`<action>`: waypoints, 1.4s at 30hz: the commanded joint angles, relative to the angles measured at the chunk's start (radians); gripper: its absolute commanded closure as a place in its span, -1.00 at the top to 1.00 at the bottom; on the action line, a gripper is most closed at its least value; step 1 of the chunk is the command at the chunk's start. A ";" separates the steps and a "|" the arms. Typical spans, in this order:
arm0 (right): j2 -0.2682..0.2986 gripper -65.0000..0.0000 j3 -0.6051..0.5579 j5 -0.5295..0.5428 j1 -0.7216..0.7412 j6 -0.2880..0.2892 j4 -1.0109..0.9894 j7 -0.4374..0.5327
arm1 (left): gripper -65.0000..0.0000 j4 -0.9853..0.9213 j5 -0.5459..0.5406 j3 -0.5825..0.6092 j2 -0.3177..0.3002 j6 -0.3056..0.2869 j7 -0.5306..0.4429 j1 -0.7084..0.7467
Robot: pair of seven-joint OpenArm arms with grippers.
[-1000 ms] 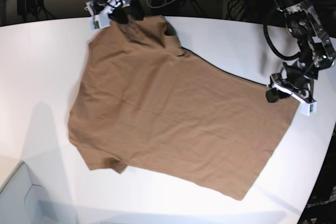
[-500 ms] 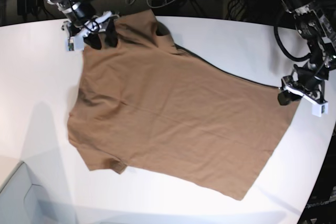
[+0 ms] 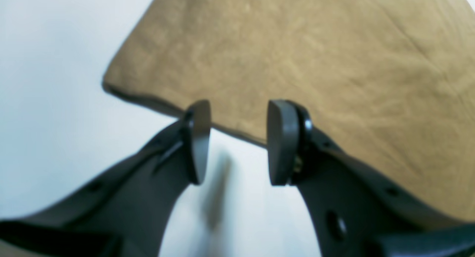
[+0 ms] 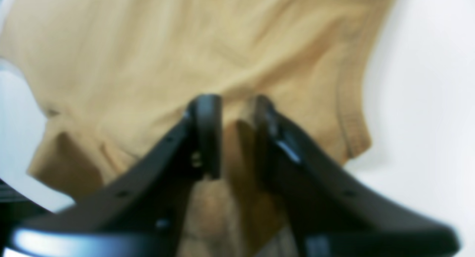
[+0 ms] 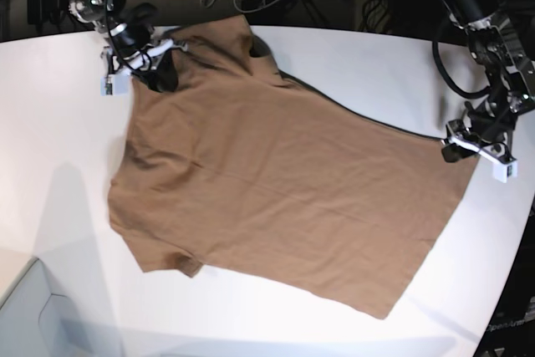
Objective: Layout the t-shirt on the table in an organized manner, then fold the t-shirt properly
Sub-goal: 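Drag the shirt's shoulder corner with the right gripper away from the left gripper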
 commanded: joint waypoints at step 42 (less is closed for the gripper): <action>0.239 -0.51 0.167 -0.001 0.306 -0.002 -0.252 -0.011 | -0.23 0.204 -0.024 -0.004 0.026 -0.003 -0.004 0.142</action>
